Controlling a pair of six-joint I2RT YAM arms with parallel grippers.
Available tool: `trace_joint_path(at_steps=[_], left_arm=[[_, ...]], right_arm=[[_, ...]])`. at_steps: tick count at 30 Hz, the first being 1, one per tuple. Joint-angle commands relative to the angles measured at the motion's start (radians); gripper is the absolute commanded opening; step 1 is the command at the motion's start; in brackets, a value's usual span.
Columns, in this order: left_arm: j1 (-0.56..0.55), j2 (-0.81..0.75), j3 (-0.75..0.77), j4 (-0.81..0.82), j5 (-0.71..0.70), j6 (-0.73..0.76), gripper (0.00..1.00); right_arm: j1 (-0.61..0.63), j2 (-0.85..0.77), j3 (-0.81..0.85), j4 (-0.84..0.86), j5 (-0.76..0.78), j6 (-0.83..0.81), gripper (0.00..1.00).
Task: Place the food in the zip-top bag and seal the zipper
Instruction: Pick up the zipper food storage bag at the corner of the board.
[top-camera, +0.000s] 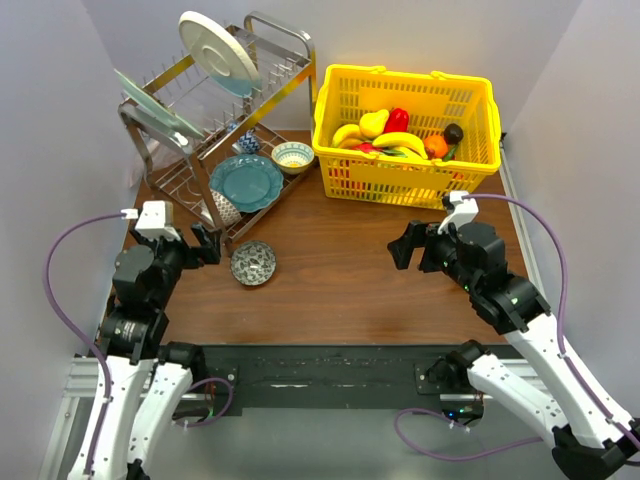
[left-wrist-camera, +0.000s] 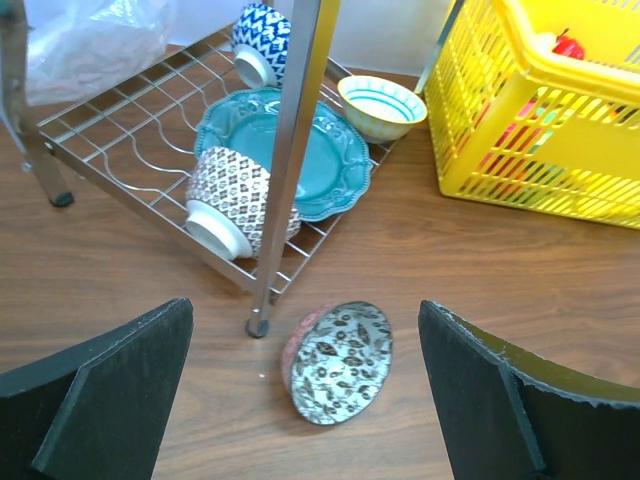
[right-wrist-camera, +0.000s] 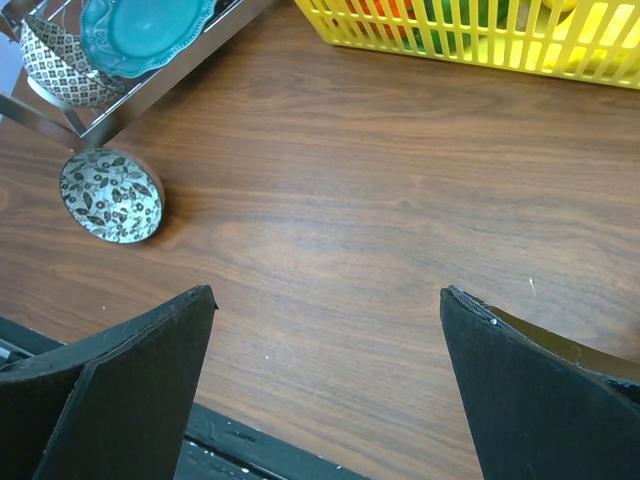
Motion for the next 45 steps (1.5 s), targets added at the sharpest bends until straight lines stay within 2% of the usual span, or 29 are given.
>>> trace_joint_path(at_steps=[1, 4, 8, 15, 23, 27, 29, 32, 35, 37, 38, 41, 43, 45], left_arm=[[0.005, 0.029, 0.097, -0.010, 0.035, -0.086, 1.00], [0.005, 0.080, 0.201, -0.033, 0.020, -0.098, 1.00], [0.005, 0.193, 0.379, -0.080, -0.098, -0.064, 1.00], [0.007, 0.387, 0.708, -0.068, -0.154, -0.035, 1.00], [0.008, 0.537, 0.868, -0.033, -0.262, 0.035, 1.00], [0.049, 0.658, 1.044, -0.034, -0.249, 0.048, 1.00], [0.085, 0.709, 1.118, -0.047, -0.189, 0.037, 1.00], [0.194, 0.813, 1.262, -0.073, -0.074, -0.006, 1.00], [0.260, 0.910, 1.405, -0.094, -0.033, -0.023, 1.00], [0.321, 0.948, 1.408, -0.065, -0.016, -0.036, 1.00], [0.352, 0.962, 1.399, -0.056, 0.044, -0.076, 1.00], [0.537, 1.002, 1.341, -0.001, 0.225, -0.189, 0.99], [0.605, 1.023, 1.292, 0.085, 0.373, -0.256, 0.97], [0.686, 1.052, 1.234, 0.139, 0.450, -0.346, 0.94]], right_arm=[[-0.002, -0.001, 0.026, 0.042, -0.008, -0.005, 0.99], [-0.004, -0.004, 0.026, 0.050, -0.019, -0.002, 0.99], [-0.002, -0.003, 0.026, 0.060, -0.043, 0.003, 0.99], [-0.002, 0.019, 0.044, 0.056, -0.085, 0.012, 0.99], [-0.002, 0.004, 0.042, 0.053, -0.088, 0.018, 0.99], [-0.002, 0.000, 0.042, 0.045, -0.112, 0.021, 0.99], [-0.004, 0.002, 0.035, 0.050, -0.116, 0.021, 0.99], [-0.002, 0.005, 0.030, 0.054, -0.120, 0.026, 0.99], [-0.002, 0.010, 0.030, 0.056, -0.129, 0.030, 0.99], [-0.004, 0.013, 0.033, 0.059, -0.140, 0.033, 0.99], [-0.002, 0.016, 0.035, 0.059, -0.142, 0.033, 0.99], [-0.002, 0.027, 0.045, 0.051, -0.151, 0.030, 0.99], [-0.004, 0.030, 0.047, 0.045, -0.149, 0.024, 0.99], [-0.004, 0.034, 0.042, 0.047, -0.146, 0.026, 0.99]])
